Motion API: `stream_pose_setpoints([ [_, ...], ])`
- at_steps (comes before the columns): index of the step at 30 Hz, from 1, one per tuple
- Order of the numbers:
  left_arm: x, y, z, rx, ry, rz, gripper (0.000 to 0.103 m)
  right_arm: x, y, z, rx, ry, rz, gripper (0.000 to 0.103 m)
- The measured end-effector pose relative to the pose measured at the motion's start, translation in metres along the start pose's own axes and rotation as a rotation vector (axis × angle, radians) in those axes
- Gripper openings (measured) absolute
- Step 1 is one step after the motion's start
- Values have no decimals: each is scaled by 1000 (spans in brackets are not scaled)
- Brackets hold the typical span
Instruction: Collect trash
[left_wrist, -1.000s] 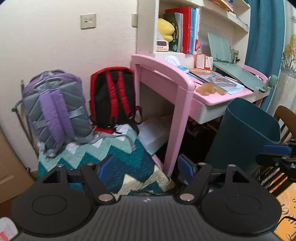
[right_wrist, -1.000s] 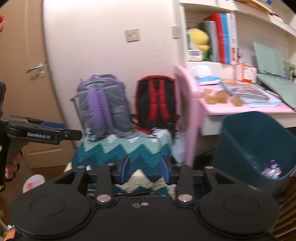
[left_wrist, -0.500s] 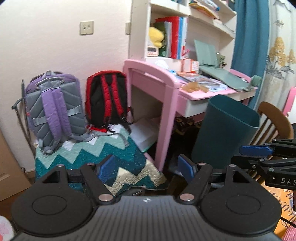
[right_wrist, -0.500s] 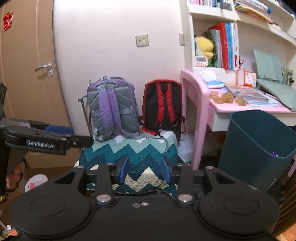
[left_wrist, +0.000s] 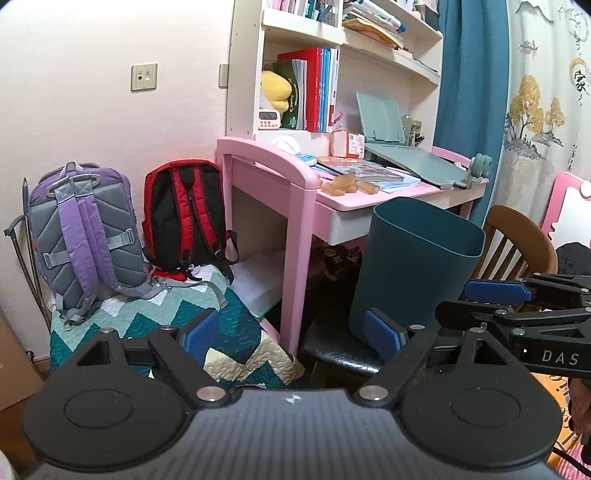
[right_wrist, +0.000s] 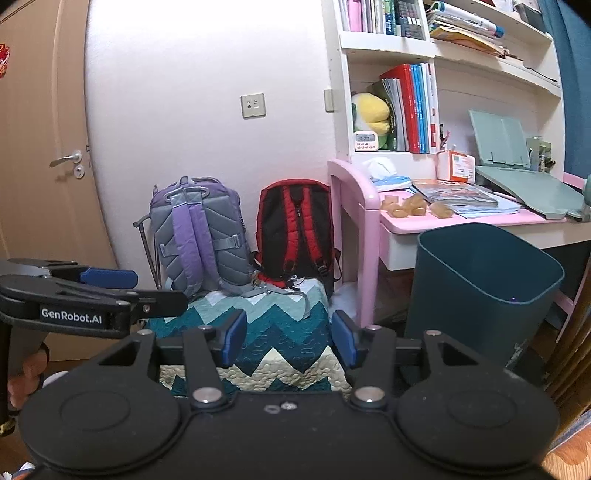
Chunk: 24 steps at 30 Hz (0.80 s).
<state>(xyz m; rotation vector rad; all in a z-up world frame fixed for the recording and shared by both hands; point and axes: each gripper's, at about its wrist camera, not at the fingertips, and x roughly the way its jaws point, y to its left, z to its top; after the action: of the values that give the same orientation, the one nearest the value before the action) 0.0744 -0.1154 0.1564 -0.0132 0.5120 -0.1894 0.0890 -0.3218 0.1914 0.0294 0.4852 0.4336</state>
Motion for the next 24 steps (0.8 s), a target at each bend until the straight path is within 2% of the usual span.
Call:
stream_pose_setpoints([
  [11,-1,-6,-2,1,-11,-11,89,-9,0,-2,-9,-19,-18,52],
  [24,2,-3,-4,-8,-9,-9,89,-3,-1,-3,-4,-3,-15,52],
])
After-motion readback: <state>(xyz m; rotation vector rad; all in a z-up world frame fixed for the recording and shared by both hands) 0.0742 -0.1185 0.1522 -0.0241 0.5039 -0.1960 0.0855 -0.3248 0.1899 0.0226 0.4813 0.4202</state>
